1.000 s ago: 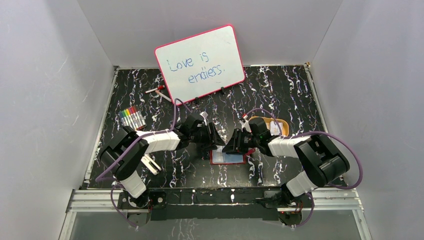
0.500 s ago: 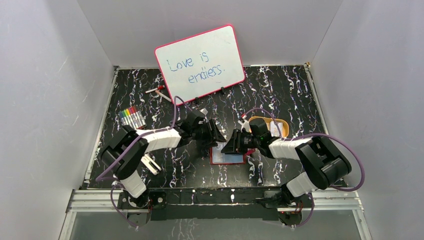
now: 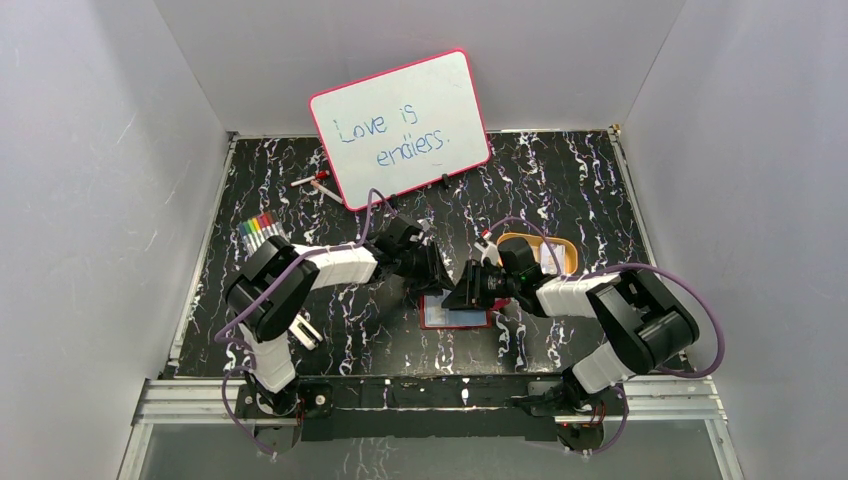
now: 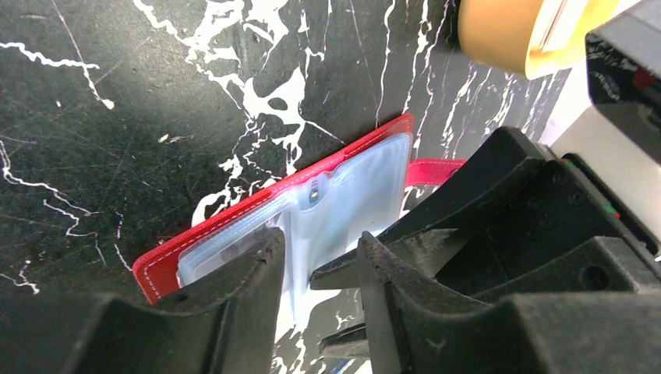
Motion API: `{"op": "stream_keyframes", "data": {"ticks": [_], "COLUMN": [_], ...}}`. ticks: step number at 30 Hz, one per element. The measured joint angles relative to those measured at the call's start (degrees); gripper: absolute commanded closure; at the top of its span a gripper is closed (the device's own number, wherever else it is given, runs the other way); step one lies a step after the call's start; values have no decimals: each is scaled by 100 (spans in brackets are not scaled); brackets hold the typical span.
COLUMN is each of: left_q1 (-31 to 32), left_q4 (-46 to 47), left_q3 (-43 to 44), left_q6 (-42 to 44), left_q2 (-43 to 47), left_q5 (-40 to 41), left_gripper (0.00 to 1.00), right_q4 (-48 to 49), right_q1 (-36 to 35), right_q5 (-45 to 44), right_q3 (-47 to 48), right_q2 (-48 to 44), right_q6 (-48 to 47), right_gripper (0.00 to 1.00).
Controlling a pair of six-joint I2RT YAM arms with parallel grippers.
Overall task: Put the credit cards into the card holder
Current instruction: Turn over the card slot in the card holder.
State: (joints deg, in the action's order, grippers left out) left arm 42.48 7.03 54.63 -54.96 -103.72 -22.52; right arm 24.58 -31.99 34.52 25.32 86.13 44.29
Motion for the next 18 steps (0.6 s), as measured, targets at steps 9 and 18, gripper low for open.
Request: {"op": "stream_keyframes", "data": {"ticks": [9,18], "left_q1": [0,0], "left_q4": [-197,-195], "left_q3": [61,179], "left_q6": [339,511], "left_q2": [-105,-315], "left_q5": [-227,-411], "left_gripper": [70,92], "right_q4": [4,2], "right_q1": [0,-2], "right_q5": [28,46], "right_q3": [2,7], "right_q2": [129,146], "right_q6": [-61,-83], "right_gripper": [55,55]}}
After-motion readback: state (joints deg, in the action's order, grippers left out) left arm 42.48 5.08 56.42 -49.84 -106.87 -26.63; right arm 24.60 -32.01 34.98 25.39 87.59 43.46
